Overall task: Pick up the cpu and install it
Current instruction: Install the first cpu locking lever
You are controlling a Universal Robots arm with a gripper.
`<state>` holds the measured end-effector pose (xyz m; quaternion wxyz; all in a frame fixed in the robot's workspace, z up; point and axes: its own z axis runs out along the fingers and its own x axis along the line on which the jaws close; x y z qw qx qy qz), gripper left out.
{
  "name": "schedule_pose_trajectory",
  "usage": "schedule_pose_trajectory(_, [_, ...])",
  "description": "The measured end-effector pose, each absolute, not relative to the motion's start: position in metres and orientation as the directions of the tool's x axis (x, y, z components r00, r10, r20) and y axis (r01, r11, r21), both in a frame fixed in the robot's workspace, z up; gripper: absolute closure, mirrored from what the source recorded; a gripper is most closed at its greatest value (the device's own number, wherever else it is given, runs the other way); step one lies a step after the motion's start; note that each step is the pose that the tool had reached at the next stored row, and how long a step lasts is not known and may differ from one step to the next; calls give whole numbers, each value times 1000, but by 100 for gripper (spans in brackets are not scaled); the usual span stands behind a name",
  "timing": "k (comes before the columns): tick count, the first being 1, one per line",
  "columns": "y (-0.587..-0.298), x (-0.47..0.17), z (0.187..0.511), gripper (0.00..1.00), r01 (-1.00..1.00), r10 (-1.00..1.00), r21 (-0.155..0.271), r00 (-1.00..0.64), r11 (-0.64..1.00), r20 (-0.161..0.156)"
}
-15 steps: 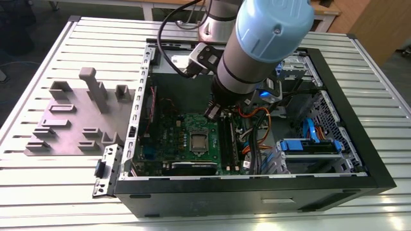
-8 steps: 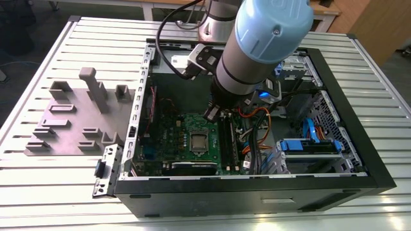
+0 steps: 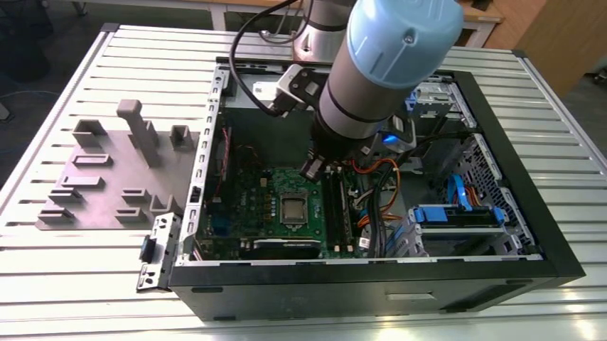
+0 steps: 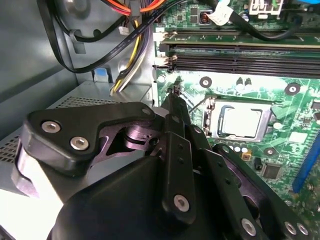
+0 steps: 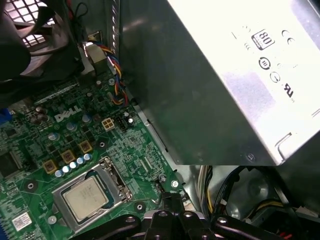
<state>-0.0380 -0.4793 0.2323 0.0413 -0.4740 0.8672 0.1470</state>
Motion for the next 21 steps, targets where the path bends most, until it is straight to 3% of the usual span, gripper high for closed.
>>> schedule_pose_trajectory(10, [-481,-40,237,89,-834,-819,192,-547,517,-173])
schedule_pose_trajectory(21, [-490,-40,237,89,-835,-820,189,-546,517,-169])
